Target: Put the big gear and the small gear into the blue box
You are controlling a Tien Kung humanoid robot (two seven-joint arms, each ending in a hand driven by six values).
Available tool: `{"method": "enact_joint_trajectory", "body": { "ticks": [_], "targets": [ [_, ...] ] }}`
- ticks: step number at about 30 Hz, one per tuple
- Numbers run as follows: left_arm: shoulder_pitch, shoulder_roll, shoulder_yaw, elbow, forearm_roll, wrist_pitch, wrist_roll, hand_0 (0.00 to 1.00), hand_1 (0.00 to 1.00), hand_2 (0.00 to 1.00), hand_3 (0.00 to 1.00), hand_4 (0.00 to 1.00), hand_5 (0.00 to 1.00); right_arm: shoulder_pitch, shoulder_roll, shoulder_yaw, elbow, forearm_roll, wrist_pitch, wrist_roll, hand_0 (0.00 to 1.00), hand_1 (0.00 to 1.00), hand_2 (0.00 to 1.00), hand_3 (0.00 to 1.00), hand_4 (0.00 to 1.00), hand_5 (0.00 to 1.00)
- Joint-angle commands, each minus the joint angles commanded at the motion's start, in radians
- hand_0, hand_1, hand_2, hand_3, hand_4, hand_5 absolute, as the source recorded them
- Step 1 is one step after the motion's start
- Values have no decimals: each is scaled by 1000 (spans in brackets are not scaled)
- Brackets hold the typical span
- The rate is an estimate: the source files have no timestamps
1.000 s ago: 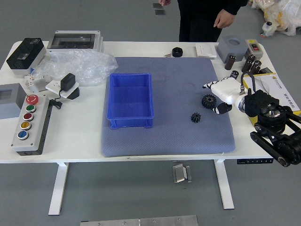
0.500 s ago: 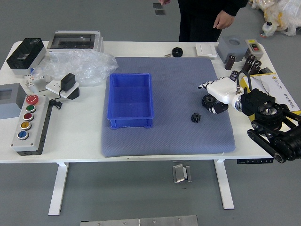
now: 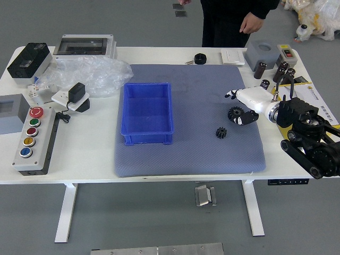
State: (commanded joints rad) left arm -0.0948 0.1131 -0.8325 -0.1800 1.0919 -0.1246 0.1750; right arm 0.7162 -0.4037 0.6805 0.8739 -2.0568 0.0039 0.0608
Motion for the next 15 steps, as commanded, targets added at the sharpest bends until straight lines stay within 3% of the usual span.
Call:
{"method": "enact_joint_trajectory", "body": {
  "ticks": [15],
  "targets": [
    [0,-2,4,0,3,-1,1,868,851,823,838,710,302,2,20,0,-92,9,-9,23,733,677,781,831,763,243]
  ]
}}
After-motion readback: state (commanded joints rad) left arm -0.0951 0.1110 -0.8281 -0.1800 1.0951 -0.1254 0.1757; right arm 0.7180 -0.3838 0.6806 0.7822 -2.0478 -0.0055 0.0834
